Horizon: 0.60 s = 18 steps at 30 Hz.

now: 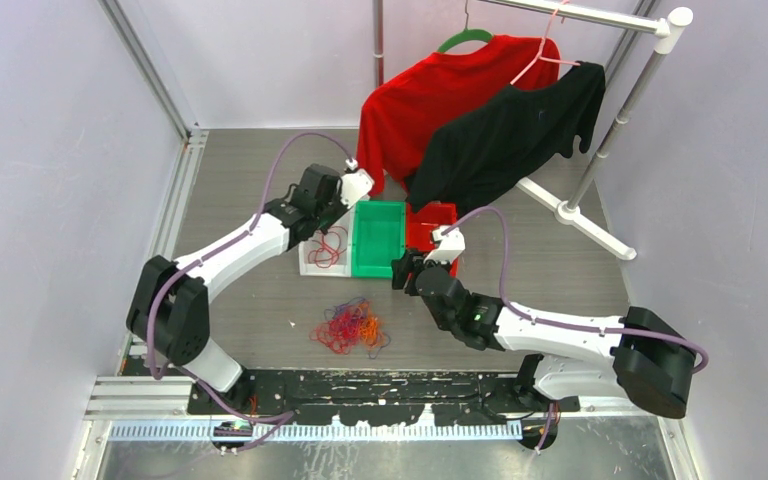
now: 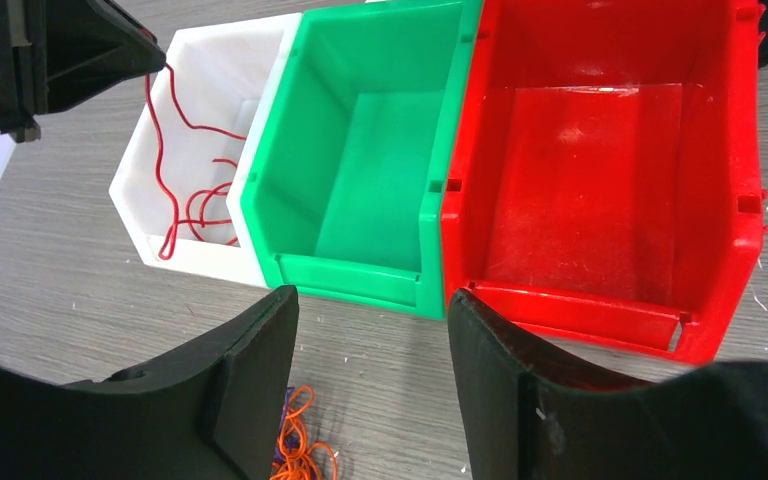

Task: Untangle the cables

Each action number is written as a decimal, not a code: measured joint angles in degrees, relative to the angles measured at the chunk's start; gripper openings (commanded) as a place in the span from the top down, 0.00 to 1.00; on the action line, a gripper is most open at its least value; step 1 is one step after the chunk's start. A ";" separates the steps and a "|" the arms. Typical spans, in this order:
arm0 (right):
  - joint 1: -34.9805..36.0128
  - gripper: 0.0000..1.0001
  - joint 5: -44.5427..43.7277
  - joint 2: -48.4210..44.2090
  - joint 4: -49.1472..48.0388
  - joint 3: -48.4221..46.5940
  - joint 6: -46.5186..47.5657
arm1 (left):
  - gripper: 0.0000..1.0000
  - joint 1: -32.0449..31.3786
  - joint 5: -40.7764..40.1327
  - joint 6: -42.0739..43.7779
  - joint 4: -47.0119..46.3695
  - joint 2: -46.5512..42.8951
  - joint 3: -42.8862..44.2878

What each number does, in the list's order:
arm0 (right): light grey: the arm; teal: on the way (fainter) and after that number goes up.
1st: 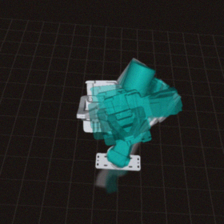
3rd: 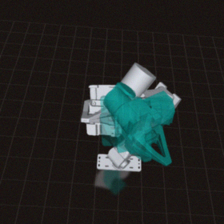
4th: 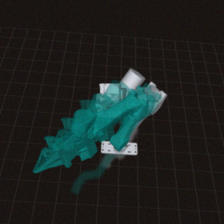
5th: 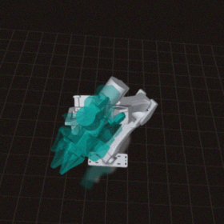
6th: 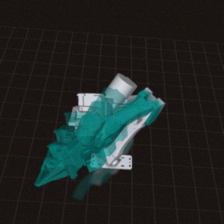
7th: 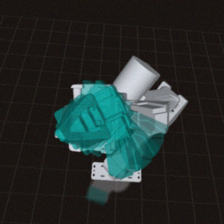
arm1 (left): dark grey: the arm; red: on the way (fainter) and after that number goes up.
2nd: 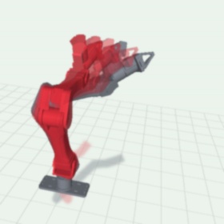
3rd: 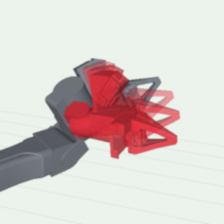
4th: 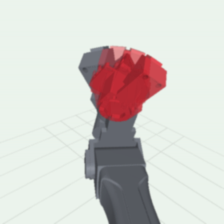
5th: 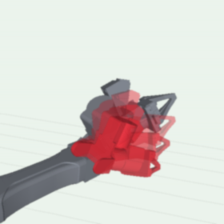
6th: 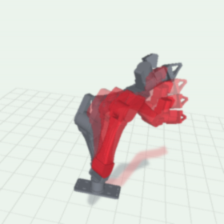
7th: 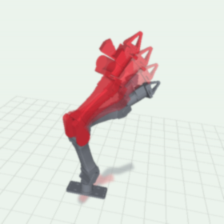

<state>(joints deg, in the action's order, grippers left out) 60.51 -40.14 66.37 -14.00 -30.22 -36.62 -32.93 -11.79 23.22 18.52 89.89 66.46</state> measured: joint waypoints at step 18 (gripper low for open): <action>-0.13 0.40 1.11 5.07 -1.88 -0.09 -1.31 | 1.00 3.82 5.68 -0.70 -6.01 6.62 -4.22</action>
<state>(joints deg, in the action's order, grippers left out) 60.38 -39.03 71.44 -15.88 -30.30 -37.93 -29.10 -6.11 22.52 12.51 96.51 62.24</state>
